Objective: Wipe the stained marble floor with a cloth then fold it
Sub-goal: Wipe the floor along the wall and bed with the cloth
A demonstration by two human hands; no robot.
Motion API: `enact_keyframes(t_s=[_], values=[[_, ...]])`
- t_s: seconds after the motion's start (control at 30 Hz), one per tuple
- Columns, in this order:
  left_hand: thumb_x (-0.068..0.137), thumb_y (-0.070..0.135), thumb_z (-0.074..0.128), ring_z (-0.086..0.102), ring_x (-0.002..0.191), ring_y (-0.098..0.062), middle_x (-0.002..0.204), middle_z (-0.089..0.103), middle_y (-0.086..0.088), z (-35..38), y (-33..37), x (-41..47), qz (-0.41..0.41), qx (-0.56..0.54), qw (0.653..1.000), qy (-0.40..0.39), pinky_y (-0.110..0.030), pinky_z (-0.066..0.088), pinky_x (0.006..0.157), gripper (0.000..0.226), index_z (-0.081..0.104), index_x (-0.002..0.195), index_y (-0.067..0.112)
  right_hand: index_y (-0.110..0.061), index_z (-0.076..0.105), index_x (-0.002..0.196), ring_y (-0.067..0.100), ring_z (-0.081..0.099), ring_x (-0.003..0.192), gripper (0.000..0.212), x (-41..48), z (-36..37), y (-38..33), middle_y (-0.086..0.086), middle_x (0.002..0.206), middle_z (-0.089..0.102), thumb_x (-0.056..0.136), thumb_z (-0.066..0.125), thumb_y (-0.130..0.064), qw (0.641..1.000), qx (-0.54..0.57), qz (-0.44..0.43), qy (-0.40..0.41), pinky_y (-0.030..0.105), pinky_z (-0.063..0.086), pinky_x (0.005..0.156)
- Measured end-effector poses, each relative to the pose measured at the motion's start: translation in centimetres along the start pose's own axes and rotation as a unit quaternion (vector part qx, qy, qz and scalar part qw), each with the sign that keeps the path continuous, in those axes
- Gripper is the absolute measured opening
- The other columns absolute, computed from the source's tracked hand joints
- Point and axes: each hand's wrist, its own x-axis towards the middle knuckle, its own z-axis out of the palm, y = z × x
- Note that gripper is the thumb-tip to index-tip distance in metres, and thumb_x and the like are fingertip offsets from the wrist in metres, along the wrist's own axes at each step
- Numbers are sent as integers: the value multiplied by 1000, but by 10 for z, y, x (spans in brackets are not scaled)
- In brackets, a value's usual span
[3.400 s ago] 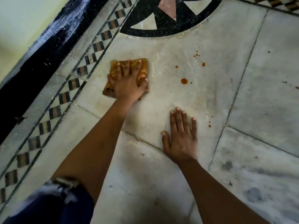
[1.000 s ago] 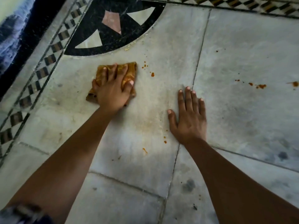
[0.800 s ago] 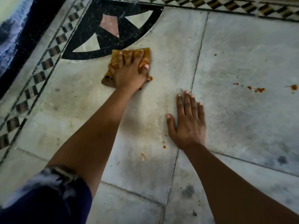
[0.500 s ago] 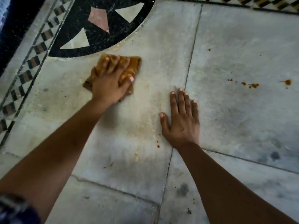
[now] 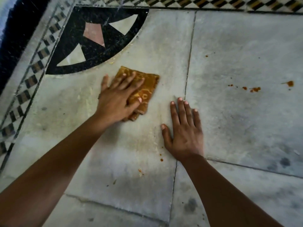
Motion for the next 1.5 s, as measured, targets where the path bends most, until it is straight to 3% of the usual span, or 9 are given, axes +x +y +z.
enact_keyframes(t_s=[0.23, 0.47, 0.77, 0.87, 1.0, 1.07, 1.27, 1.37, 1.5], values=[[94, 58, 19, 2, 145, -30, 159, 7, 2, -7, 0, 128, -214, -109, 971, 10, -58, 5, 113, 57, 14, 147, 39, -18, 1, 150, 18, -9, 146, 69, 0, 1, 1, 6, 159, -5, 91, 17, -50, 1000, -6, -6, -9, 35, -9, 117], [82, 73, 12, 3, 145, -25, 159, 2, 5, 8, 21, 27, 23, -52, 998, 11, -56, 9, 111, 70, 2, 146, 46, -12, 9, 150, 22, 1, 146, 71, -1, 0, 0, 10, 158, 2, 90, 19, -49, 1000, 4, -4, 4, 36, -3, 118], [94, 57, 19, 13, 144, -28, 157, 20, -1, -9, 6, 133, -188, -99, 977, 19, -58, 13, 111, 57, 22, 146, 35, -6, 2, 149, 26, -5, 146, 77, -1, 1, -1, 15, 158, -3, 88, 10, -51, 1000, 0, 3, 0, 36, -6, 118], [92, 61, 18, 9, 145, -27, 158, 13, -1, -1, 33, 108, -147, -77, 985, 38, -57, 9, 112, 62, 12, 148, 35, -5, 6, 149, 27, -1, 146, 77, -1, 2, -1, 16, 158, 1, 88, 13, -51, 1000, 3, 5, 7, 37, -3, 118], [86, 70, 21, 17, 143, -29, 157, 18, -1, 7, 27, 15, 42, -39, 995, 78, -56, 21, 106, 70, 16, 147, 36, -4, 10, 149, 28, 3, 146, 77, -1, 2, -1, 17, 157, 5, 88, 18, -50, 1000, 4, 4, 13, 38, 0, 119], [85, 72, 16, 16, 143, -29, 157, 18, -1, 6, 7, 6, 26, -17, 998, 58, -57, 12, 111, 72, 22, 147, 34, -5, 10, 149, 27, 2, 146, 77, -1, 3, 0, 16, 157, 4, 88, 17, -50, 1000, 3, 3, 13, 38, -1, 119], [90, 65, 23, 7, 145, -31, 159, 13, 0, -8, 13, 122, -195, -77, 977, 35, -61, 6, 112, 66, 18, 148, 34, -6, 5, 149, 25, -3, 146, 77, -1, 5, 0, 15, 158, 0, 88, 14, -52, 1000, -6, 4, 12, 36, -5, 118], [89, 66, 27, 8, 145, -31, 159, 10, 1, -8, 41, 127, -157, -73, 985, 26, -59, 9, 112, 67, 16, 148, 36, -7, 4, 149, 25, -3, 146, 77, -1, 6, 1, 14, 158, -1, 88, 12, -52, 1000, -14, 1, 14, 36, -6, 118], [83, 71, 22, 10, 145, -26, 159, 9, 6, 5, 47, 36, 7, -60, 997, 38, -54, 17, 109, 70, 16, 146, 42, -4, 6, 149, 26, 1, 146, 76, -2, 5, 0, 16, 158, 2, 89, 20, -50, 1000, -10, 2, 18, 36, -3, 118]])
